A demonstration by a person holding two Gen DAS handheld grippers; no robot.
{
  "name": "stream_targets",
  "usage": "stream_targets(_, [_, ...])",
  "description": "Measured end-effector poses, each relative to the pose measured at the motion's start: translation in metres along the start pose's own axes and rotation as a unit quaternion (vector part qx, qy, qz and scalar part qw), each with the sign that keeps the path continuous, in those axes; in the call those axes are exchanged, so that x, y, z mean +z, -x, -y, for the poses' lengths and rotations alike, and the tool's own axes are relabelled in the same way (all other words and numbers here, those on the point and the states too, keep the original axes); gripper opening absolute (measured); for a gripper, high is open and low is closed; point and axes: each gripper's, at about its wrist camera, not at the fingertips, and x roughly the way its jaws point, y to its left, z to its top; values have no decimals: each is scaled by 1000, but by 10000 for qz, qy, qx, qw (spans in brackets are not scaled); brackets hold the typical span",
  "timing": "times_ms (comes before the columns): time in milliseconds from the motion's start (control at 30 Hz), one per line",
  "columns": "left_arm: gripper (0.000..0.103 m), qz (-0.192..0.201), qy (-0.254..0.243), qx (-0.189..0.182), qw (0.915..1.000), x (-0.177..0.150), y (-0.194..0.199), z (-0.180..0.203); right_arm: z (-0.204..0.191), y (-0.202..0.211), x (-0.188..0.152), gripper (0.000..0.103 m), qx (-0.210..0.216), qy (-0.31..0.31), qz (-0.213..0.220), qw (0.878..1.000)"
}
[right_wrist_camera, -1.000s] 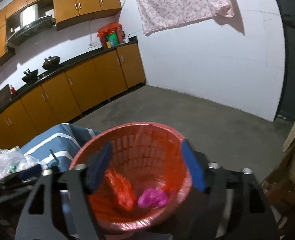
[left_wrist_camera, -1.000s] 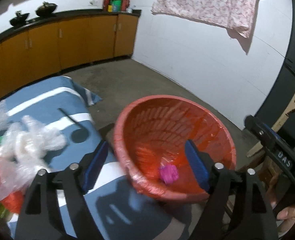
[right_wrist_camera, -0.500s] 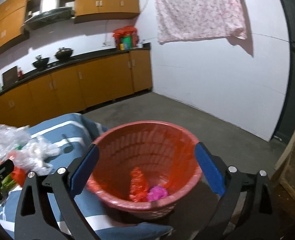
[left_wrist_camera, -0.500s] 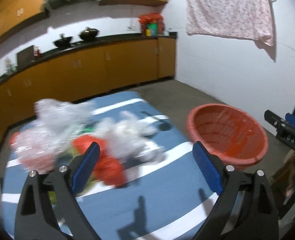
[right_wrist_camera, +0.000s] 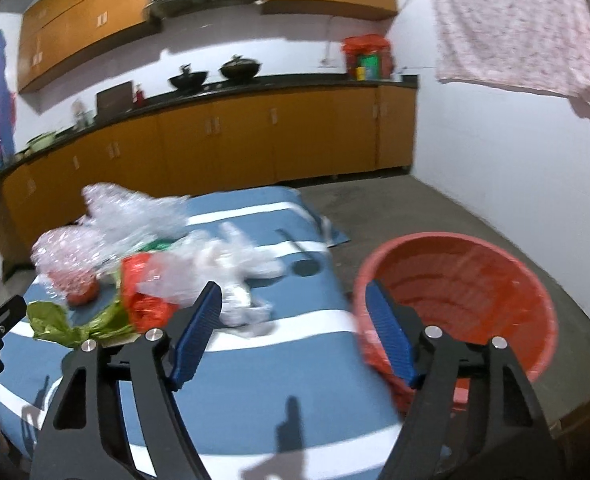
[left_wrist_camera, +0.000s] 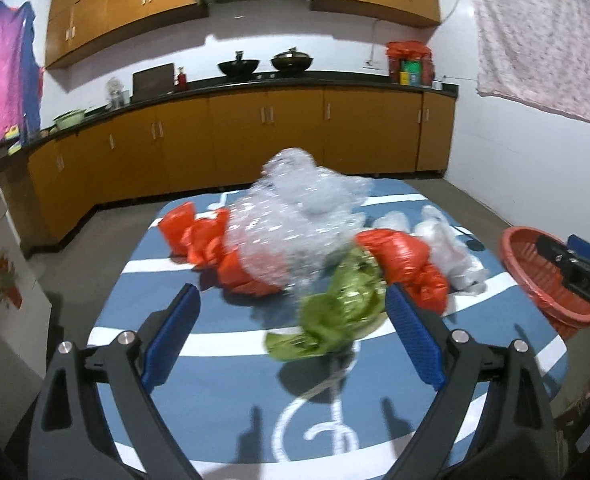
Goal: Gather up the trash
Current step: 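Move both tools back over the bag pile on the table, then grasp the clear plastic bag with the right tool while the left grasps the green bag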
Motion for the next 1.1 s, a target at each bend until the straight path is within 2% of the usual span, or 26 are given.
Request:
stream_targets(167, [92,-93,121,-34,9999,-3,-4,-12,-11,-36,-2,74,157,-147,-413,9989])
stream_targets(300, [92,-216,199,-96,9995,-7,-13,-16,-19,-67,-5,68,207,-131,-797,9965])
stream_targets(467, [92,-254,192,-170,9993,-7,-20,-11,-21,-87,-6,65,290,-126,-1049,9940])
stream_targets(533, [92,-273,161,-183,9993,-7,-23,-7,-22,-92,-6,57,340,-97,-1154,9927])
stream_targets(600, [92,-302,147,-215,9992,-8,-27,-4,-26,-96,-8,36,449,10,-1287,9907])
stream_targets(633, [92,-315,144,-227,9991,-8,-27,-3,-27,-96,-9,30,484,66,-1320,9900])
stream_targets(667, [92,-329,148,-244,9990,-9,-29,-2,-29,-95,-11,19,524,129,-1340,9895])
stream_targets(800, [92,-420,174,-325,9984,-12,-34,0,-31,-86,-16,9,593,183,-1297,9896])
stream_targets(1000, [90,-552,244,-408,9973,-15,-40,0,-24,-62,-17,8,692,105,-1127,9912])
stream_targets(1100, [83,-604,206,-402,9972,-15,-43,3,-20,-51,-17,8,707,106,-1055,9919])
